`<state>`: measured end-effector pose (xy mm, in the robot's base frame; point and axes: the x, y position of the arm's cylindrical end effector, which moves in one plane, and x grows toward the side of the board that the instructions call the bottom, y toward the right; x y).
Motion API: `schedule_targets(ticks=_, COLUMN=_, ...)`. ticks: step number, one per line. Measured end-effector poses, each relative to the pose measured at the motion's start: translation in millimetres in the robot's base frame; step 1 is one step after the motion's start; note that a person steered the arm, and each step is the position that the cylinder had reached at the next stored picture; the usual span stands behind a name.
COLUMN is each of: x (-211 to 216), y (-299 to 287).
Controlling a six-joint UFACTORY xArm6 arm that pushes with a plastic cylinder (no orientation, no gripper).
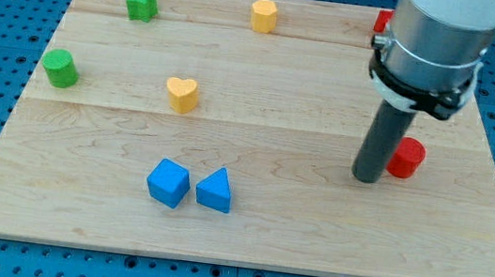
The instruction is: Move the blue triangle to the bottom right of the board
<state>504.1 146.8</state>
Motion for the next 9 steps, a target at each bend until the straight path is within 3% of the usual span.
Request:
schedule_targets(ticks=2, x=-36.1, y=46.0)
schedule_targets(ticks=4, x=-24.0, y=84.5)
schedule_targets(ticks=5, x=-43.1, y=88.1)
schedule_targets(ticks=7, x=-37.8, y=47.2)
schedule_targets(ticks=9, x=-5.8, y=9.6)
